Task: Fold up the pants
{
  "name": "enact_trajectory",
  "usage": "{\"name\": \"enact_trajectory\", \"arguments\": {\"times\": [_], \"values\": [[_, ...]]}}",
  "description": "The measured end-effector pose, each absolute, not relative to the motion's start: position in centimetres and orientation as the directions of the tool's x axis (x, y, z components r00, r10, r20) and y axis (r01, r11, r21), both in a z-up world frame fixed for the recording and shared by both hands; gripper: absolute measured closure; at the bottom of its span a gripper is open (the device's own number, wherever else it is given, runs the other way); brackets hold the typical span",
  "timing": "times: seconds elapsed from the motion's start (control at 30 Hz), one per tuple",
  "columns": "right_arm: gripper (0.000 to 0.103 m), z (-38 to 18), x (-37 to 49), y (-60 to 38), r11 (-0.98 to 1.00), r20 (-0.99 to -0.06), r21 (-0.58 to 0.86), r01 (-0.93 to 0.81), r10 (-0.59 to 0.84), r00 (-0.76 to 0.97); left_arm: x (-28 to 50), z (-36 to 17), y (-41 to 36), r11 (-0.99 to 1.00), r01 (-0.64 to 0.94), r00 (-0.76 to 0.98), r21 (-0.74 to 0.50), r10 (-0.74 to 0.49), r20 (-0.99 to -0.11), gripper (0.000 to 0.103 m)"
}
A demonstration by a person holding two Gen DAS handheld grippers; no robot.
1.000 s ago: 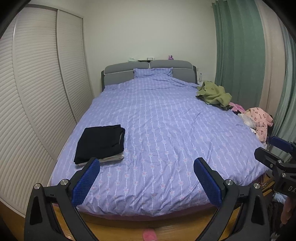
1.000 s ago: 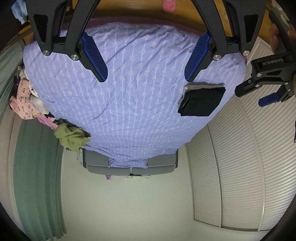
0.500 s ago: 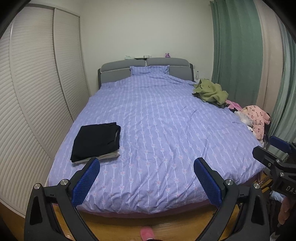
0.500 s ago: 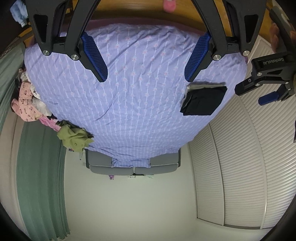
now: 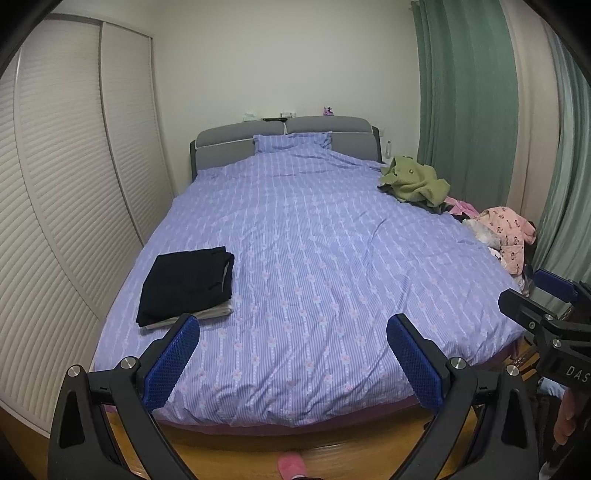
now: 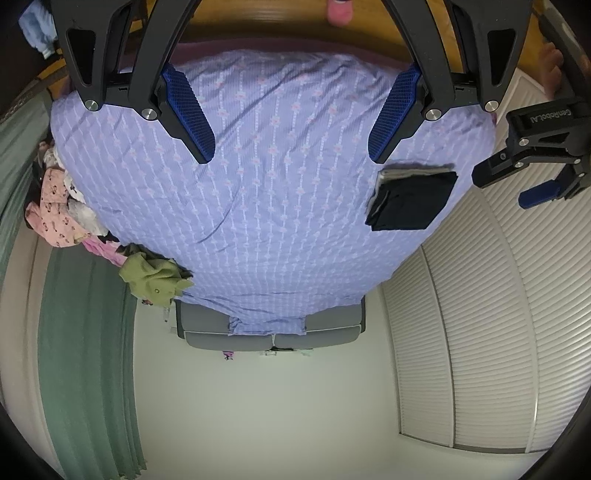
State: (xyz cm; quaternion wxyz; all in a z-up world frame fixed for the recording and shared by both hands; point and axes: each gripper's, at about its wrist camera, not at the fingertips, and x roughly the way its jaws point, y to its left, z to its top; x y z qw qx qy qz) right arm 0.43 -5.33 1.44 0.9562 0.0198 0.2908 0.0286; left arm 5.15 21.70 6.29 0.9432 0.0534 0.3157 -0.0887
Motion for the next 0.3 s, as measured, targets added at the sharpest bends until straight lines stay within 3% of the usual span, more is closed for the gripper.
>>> {"name": "enact_trajectory", "arguments": {"times": [0.3], "values": [[0.017,1.43,-0.01,-5.75,0.998,-0.554,0.058,-0.031,0.058,0.831,4.94,6.34,21.23,0.977,0.205,0.79,0.055,-0.132,-0.598,0.0]]}}
